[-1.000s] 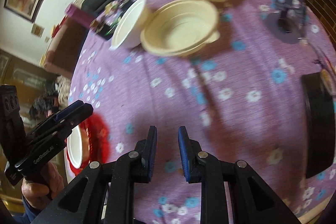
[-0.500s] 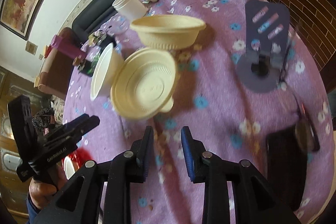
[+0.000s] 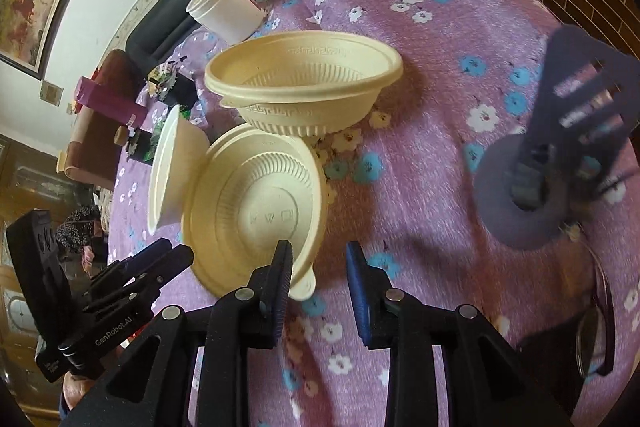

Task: Organize plates and bowls
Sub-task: 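Move the left gripper to the large beige plastic bowl and grasp its rim, then lift the beige bowl with the left gripper and carry it toward the stack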

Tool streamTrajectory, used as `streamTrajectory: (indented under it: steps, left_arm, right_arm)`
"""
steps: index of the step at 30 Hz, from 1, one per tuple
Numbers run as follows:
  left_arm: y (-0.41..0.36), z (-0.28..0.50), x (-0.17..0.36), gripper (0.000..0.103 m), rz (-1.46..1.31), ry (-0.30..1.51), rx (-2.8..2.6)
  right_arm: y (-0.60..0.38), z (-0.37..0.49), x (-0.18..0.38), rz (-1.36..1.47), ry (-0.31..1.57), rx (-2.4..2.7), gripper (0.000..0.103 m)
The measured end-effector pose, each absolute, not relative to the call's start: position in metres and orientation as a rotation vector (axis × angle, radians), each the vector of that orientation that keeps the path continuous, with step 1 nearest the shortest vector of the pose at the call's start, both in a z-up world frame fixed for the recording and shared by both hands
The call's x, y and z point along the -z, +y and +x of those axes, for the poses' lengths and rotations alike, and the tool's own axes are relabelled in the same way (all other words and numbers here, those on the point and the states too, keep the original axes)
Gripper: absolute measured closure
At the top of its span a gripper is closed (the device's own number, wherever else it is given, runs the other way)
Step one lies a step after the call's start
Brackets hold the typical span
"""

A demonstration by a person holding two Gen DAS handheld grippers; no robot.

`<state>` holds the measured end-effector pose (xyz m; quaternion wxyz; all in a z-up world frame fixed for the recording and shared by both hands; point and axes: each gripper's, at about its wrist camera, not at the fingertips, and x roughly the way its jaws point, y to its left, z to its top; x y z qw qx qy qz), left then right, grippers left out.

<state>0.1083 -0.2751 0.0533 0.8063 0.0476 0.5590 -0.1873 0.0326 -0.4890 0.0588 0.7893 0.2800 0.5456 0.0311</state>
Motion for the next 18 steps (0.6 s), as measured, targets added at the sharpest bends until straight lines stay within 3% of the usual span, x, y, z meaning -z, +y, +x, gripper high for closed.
streamTrajectory:
  steps: [1, 5, 9, 18]
  left_arm:
    - [-0.277, 0.110, -0.050, 0.055, 0.107, 1.201, 0.399]
    - [-0.282, 0.113, -0.041, 0.082, 0.107, 1.222, 0.408]
    - [-0.283, 0.104, -0.044, 0.084, 0.127, 1.209, 0.411]
    - [-0.261, 0.056, -0.060, 0.081, 0.126, 1.203, 0.446]
  right_arm:
    - [-0.489, 0.036, -0.055, 0.604, 1.182, -0.064, 0.074]
    - [-0.487, 0.044, -0.047, 0.621, 1.187, -0.080, 0.074]
    - [-0.479, 0.043, -0.050, 0.597, 1.173, -0.101, 0.079]
    - [-0.464, 0.010, -0.067, 0.577, 1.186, -0.129, 0.079]
